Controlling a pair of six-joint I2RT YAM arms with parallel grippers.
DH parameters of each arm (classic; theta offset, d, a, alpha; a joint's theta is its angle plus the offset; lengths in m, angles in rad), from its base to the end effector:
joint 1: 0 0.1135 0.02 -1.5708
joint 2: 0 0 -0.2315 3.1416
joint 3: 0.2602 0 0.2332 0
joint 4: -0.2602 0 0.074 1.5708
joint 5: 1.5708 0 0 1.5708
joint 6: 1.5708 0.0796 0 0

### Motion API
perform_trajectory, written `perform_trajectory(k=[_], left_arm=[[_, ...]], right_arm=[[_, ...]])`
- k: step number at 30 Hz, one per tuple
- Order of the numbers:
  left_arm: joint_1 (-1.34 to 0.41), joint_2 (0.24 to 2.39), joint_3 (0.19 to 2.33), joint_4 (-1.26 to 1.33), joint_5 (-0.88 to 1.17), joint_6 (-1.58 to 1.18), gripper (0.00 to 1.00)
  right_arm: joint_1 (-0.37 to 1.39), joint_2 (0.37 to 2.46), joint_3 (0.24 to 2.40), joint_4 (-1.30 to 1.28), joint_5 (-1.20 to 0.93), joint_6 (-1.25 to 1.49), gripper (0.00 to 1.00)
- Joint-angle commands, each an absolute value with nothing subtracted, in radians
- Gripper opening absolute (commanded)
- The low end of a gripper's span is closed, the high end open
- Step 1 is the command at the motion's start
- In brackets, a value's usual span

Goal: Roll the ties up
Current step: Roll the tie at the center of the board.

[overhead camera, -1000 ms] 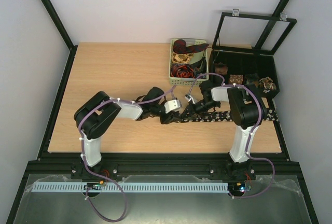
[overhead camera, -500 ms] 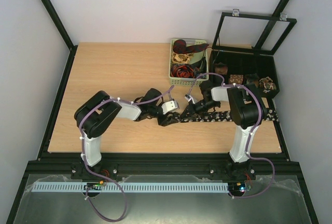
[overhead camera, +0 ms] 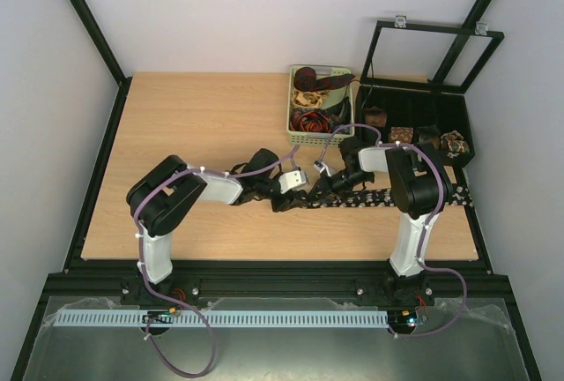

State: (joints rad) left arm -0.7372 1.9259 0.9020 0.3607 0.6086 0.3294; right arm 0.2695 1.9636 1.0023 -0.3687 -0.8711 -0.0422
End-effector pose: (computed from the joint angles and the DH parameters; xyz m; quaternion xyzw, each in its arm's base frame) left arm 0.2498 -0.2883 0.0835 0.5490 0.6716 -0.3484 0.3550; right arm 0.2890 0.1430 0.0553 -0.1898 0.8813 0.4285 0.0607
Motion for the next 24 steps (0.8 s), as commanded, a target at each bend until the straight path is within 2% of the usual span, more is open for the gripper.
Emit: perform_trajectory(k=[1,8,18,21,24], left_arm=[[-0.771,1.951,0.963,0.397,0.641,0.331,0.39],[-0.781,2.058,0.971,0.314,0.569,0.388,0.39],[-0.770,2.015,0.930,0.150,0.408,0.431,0.35],[-0.768,2.008,0.923,0.102,0.375,0.448,0.35],[-0.769,2.016,0.923,0.074,0.354,0.455,0.35]], right_arm=[[0.281,2.039,0.968,-0.414,-0.662,-0.060,0.01],[0.280,2.033,0.968,-0.414,-0.669,-0.056,0.01],[0.262,1.990,0.993,-0.449,-0.713,-0.074,0.03],[0.217,1.963,1.027,-0.516,-0.735,-0.126,0.08],[0.169,1.931,1.065,-0.600,-0.796,-0.179,0.18]])
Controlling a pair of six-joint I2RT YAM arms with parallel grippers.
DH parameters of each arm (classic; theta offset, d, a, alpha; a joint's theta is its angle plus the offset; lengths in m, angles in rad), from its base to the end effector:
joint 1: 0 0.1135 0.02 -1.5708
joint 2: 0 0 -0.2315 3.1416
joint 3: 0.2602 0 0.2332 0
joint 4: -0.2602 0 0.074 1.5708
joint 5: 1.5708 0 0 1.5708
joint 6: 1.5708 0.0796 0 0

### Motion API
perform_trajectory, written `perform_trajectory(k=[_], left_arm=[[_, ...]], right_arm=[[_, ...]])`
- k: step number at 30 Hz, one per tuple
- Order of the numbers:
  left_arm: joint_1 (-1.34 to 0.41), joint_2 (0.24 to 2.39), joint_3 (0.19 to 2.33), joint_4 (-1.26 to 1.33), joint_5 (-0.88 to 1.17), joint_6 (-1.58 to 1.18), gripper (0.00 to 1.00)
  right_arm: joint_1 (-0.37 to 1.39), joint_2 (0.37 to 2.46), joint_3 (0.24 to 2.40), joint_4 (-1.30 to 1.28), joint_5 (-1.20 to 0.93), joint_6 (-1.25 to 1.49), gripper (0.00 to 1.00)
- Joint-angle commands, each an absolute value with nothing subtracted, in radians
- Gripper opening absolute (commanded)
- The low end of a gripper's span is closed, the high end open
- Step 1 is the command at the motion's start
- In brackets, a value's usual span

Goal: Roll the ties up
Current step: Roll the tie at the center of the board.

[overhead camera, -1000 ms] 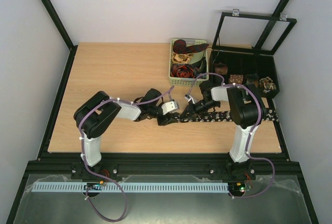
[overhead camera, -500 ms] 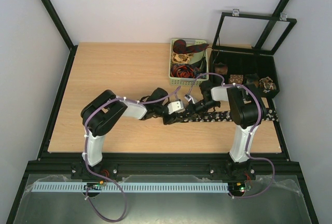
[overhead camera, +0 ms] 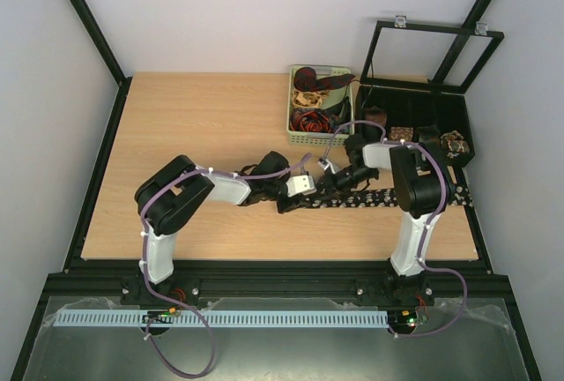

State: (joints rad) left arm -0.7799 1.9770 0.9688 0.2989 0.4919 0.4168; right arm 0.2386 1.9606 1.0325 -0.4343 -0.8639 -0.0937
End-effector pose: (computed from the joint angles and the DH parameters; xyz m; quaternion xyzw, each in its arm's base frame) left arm 0.2521 -0.3023 0.0737 0.5804 0.6709 -0.2907 0.3584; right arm 0.2938 0.1337 0.0602 -0.1923 0.8836 0.4221 0.0641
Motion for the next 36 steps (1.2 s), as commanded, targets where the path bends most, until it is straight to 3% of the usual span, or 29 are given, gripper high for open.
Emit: perform_trajectory(k=[1,7,17,22,27,32,36], left_arm=[[-0.769,2.019,0.925,0.067,0.349,0.456,0.34],[-0.766,2.024,0.926,0.039,0.335,0.477,0.36],[-0.769,2.025,0.927,0.035,0.338,0.471,0.37],[-0.769,2.032,0.933,0.031,0.337,0.477,0.37],[-0.767,2.037,0.937,0.029,0.337,0.470,0.38],[-0.766,2.043,0.948,0.031,0.354,0.446,0.40],[-0.751,1.999,0.942,0.068,0.415,0.429,0.53]], right_arm=[[0.162,1.920,1.074,-0.627,-0.816,-0.195,0.22],[0.178,1.859,1.046,-0.585,-0.973,-0.105,0.37],[0.259,1.854,0.927,-0.307,-0.893,0.109,0.36],[0.278,1.875,0.939,-0.291,-0.862,0.106,0.25],[0.281,1.898,0.956,-0.353,-0.814,0.049,0.02],[0.276,1.901,0.957,-0.396,-0.784,-0.001,0.01],[0.264,1.910,0.955,-0.406,-0.751,-0.002,0.01]])
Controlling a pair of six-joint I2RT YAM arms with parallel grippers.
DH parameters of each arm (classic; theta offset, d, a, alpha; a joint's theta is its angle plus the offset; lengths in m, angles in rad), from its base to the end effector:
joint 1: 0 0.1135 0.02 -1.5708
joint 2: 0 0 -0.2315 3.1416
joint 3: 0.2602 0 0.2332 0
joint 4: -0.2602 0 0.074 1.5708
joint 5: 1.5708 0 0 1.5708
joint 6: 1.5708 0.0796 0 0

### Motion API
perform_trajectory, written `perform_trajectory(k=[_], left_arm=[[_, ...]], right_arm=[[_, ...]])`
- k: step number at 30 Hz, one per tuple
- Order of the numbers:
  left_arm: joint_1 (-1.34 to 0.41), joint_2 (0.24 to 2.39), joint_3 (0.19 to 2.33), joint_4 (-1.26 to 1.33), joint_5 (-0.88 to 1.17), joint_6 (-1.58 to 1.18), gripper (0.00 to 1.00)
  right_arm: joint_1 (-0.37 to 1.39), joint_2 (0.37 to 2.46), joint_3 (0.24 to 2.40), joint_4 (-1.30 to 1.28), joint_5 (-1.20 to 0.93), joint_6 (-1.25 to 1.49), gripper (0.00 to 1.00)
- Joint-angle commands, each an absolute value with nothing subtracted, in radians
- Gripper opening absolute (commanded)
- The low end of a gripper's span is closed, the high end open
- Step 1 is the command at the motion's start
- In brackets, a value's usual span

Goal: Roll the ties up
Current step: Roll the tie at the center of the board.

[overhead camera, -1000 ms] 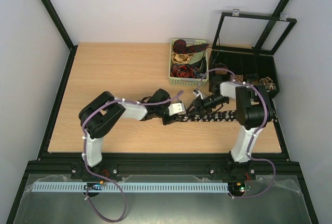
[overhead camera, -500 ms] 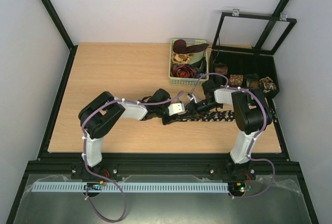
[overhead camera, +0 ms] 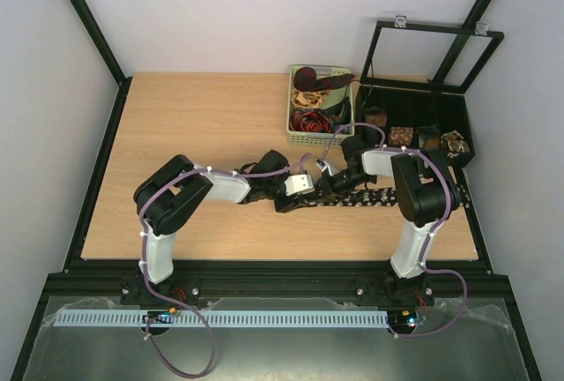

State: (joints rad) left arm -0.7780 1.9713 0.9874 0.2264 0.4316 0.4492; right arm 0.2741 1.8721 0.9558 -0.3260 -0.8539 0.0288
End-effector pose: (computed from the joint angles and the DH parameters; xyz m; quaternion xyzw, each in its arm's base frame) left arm 0.2554 -0.2984 0.0717 0.5858 0.6847 -0.2573 0.3490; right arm 0.2863 0.1428 0.0728 -0.1771 0.8830 0.4263 0.0855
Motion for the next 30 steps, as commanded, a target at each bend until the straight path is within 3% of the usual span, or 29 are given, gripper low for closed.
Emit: perform_trajectory(k=[1,9,18,27,30], left_arm=[[-0.744,1.976,0.927,0.098,0.438,0.420,0.57],[-0.727,1.866,0.820,0.368,0.513,0.394,0.71],[-0.736,1.957,0.828,0.569,0.558,0.377,0.73],[-0.779,2.059,0.862,0.693,0.598,0.317,0.65],[-0.806,2.079,0.884,0.663,0.551,0.330,0.49]], right_arm=[[0.258,1.916,0.957,-0.414,-0.748,-0.003,0.01],[0.220,1.990,0.993,-0.495,-0.697,-0.027,0.01],[0.193,2.062,1.064,-0.604,-0.655,-0.083,0.01],[0.191,2.046,1.047,-0.624,-0.603,-0.114,0.01],[0.190,2.030,1.036,-0.612,-0.625,-0.114,0.01]])
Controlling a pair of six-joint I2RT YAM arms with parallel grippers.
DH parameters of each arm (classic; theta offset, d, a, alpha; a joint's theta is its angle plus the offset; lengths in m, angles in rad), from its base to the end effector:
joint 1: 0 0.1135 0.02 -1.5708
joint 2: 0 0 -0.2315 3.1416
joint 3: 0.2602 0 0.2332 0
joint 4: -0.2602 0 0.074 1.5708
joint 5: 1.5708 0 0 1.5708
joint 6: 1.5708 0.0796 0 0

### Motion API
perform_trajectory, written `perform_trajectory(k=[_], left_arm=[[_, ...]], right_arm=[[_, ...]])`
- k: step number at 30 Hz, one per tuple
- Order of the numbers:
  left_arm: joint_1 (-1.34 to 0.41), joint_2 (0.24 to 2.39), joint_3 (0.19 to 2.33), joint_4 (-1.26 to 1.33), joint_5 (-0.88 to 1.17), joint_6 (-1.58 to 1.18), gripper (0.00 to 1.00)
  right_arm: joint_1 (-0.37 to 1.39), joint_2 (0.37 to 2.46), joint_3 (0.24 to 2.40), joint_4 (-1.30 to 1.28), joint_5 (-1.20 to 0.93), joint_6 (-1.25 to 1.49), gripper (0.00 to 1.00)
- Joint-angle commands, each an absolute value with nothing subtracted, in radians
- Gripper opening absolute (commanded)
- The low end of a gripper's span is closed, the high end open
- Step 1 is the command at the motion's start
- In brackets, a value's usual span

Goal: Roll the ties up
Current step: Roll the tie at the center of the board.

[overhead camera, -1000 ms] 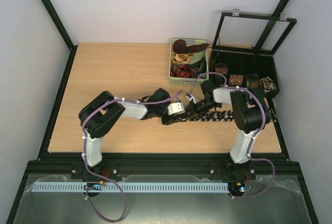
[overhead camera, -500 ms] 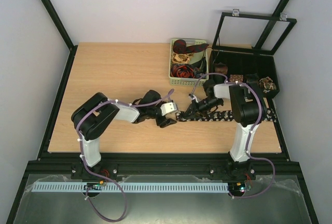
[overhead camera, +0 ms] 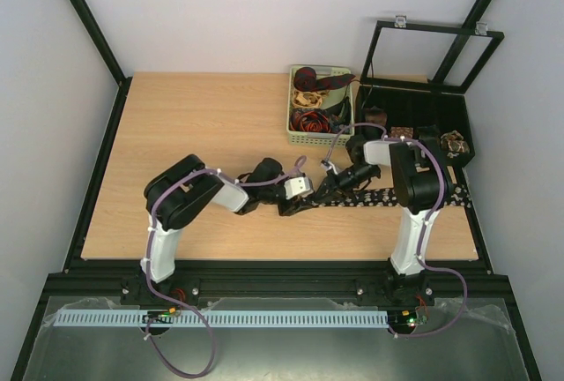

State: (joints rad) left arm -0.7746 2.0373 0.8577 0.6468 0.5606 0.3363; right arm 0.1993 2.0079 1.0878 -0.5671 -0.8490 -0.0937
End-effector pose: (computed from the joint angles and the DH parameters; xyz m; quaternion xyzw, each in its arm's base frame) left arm 0.2472 -0.3012 0.0630 0.5566 0.6366 -0.3381 0.4130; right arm 0.2948 0.1205 0.0541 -0.1499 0.8982 0.4129 0.0163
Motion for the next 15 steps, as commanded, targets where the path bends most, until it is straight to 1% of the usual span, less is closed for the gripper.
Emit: perform_trajectory(k=[1,3,5,7,10,12,13,15], left_arm=[[-0.815,2.074,0.884,0.640,0.519,0.349,0.44],[-0.821,2.048,0.871,0.581,0.465,0.386,0.38],[-0.821,2.021,0.862,0.499,0.407,0.414,0.37],[-0.819,1.999,0.850,0.424,0.353,0.441,0.35],[-0.813,1.975,0.843,0.329,0.301,0.454,0.35],[-0.814,1.970,0.853,0.279,0.275,0.454,0.36],[-0.813,1.970,0.860,0.256,0.266,0.452,0.37],[-0.814,1.970,0.875,0.221,0.252,0.446,0.37]], right_arm=[[0.191,2.026,1.039,-0.612,-0.630,-0.112,0.01],[0.191,2.015,1.050,-0.614,-0.640,-0.118,0.02],[0.188,1.996,1.071,-0.623,-0.656,-0.125,0.07],[0.182,1.969,1.096,-0.646,-0.684,-0.139,0.16],[0.172,1.917,1.125,-0.696,-0.733,-0.171,0.31],[0.172,1.881,1.128,-0.718,-0.776,-0.170,0.37],[0.173,1.865,1.122,-0.722,-0.805,-0.162,0.39],[0.182,1.843,1.102,-0.709,-0.846,-0.122,0.40]])
